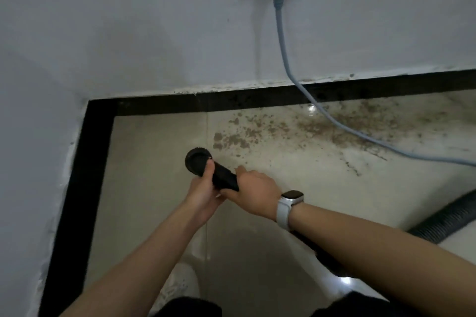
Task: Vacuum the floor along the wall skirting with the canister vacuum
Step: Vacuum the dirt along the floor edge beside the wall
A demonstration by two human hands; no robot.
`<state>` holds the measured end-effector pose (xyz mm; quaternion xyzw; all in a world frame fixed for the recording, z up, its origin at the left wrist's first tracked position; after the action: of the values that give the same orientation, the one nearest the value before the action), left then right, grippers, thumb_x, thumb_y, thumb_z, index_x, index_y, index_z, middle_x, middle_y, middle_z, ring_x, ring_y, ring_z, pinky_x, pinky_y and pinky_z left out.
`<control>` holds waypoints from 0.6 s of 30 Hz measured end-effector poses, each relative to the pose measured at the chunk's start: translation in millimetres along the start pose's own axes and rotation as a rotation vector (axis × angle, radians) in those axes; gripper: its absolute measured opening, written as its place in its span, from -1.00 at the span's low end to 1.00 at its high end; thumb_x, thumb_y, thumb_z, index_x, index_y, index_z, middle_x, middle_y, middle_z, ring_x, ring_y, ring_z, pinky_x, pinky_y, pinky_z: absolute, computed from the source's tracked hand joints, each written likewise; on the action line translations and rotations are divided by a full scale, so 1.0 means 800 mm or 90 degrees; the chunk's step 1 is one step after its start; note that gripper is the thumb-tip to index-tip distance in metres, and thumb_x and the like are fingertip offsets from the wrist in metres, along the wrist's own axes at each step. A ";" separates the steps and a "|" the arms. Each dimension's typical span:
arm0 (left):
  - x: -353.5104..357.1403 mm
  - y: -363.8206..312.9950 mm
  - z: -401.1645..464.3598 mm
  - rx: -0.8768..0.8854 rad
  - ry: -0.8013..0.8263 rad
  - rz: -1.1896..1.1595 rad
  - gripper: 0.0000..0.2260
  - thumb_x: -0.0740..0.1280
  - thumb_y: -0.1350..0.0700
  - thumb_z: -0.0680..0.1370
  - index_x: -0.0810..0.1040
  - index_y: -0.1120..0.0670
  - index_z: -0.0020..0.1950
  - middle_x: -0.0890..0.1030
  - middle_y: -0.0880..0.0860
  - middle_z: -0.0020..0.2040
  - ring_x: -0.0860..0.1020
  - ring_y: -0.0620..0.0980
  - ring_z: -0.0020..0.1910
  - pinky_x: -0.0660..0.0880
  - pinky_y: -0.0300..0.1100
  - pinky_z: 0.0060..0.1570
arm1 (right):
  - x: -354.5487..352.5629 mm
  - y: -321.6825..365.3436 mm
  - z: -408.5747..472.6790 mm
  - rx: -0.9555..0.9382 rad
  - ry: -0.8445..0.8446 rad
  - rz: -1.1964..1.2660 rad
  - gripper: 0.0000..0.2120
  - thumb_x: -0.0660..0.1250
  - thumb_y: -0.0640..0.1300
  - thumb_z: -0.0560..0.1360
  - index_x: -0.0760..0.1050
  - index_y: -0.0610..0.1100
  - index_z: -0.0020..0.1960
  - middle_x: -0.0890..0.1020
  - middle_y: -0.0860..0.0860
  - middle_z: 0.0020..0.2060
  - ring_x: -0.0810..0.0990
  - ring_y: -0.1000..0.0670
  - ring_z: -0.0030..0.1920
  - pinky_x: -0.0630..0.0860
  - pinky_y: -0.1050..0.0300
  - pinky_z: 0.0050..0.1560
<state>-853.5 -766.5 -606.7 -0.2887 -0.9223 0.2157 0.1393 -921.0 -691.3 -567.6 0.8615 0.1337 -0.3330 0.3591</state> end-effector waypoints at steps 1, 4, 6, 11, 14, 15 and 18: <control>0.003 -0.004 0.010 0.016 0.014 -0.016 -0.58 0.13 -0.05 0.63 0.37 0.25 0.31 0.58 0.17 0.04 0.57 0.09 -0.05 0.49 -0.07 -0.18 | -0.002 -0.005 -0.001 0.017 -0.007 0.039 -0.59 0.25 0.12 0.55 0.34 -0.20 0.18 0.58 -0.15 0.00 0.56 -0.17 -0.09 0.31 0.09 -0.34; 0.001 -0.016 0.037 0.029 0.044 -0.057 -0.56 0.11 -0.04 0.64 0.30 0.24 0.39 0.51 0.23 0.23 0.53 0.15 0.12 0.48 -0.01 0.01 | -0.004 -0.036 -0.017 0.079 0.005 0.114 -0.57 0.31 0.15 0.50 0.32 -0.12 0.19 0.57 -0.08 -0.07 0.52 -0.09 -0.19 0.47 0.04 -0.23; -0.002 -0.028 0.049 0.024 0.048 -0.061 -0.54 0.10 -0.04 0.64 0.26 0.21 0.44 0.43 0.23 0.34 0.48 0.15 0.21 0.43 -0.01 0.08 | -0.003 -0.062 -0.038 0.124 0.009 0.099 -0.63 0.33 0.14 0.49 0.32 -0.06 0.12 0.53 -0.03 -0.15 0.51 -0.06 -0.20 0.45 0.07 -0.21; 0.020 -0.014 0.023 -0.030 0.086 0.024 -0.57 0.11 -0.03 0.64 0.28 0.22 0.40 0.48 0.20 0.21 0.49 0.14 0.10 0.44 0.02 0.07 | 0.008 -0.078 -0.105 0.239 -0.030 0.115 -0.69 0.33 0.12 0.49 0.35 -0.06 0.05 0.59 -0.07 -0.14 0.54 -0.09 -0.18 0.36 0.12 -0.22; 0.016 -0.002 0.004 -0.038 0.076 0.058 -0.64 0.17 0.04 0.63 0.34 0.24 0.34 0.49 0.19 0.11 0.51 0.18 0.09 0.45 0.10 0.09 | 0.028 -0.064 -0.136 0.286 -0.038 0.169 -0.68 0.33 0.14 0.49 0.36 -0.07 0.01 0.55 -0.03 -0.23 0.53 -0.08 -0.22 0.37 0.12 -0.22; 0.013 0.000 0.000 -0.042 0.084 0.072 -0.68 0.19 0.06 0.63 0.36 0.24 0.28 0.51 0.18 0.08 0.53 0.17 0.04 0.46 0.10 0.08 | 0.037 -0.058 -0.140 0.292 -0.038 0.186 -0.69 0.33 0.15 0.49 0.34 -0.05 -0.01 0.51 0.01 -0.27 0.50 -0.06 -0.25 0.35 0.13 -0.24; -0.002 0.005 0.006 -0.023 0.091 0.091 -0.77 0.20 0.11 0.63 0.37 0.22 0.21 0.53 0.13 -0.06 0.55 0.06 -0.11 0.49 0.04 0.01 | 0.065 -0.042 -0.127 0.266 -0.047 0.188 -0.68 0.30 0.16 0.51 0.27 -0.04 -0.04 0.43 0.06 -0.33 0.45 -0.05 -0.28 0.30 0.13 -0.28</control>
<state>-852.0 -765.9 -612.7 -0.3713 -0.8906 0.1873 0.1840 -849.7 -596.5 -567.5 0.9146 -0.0783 -0.3285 0.2225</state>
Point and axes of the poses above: each hand's wrist, its own z-axis towards the middle knuckle, its own x-axis out of the palm, y = z × x, the point moved 8 cm from there along z, towards the middle knuckle
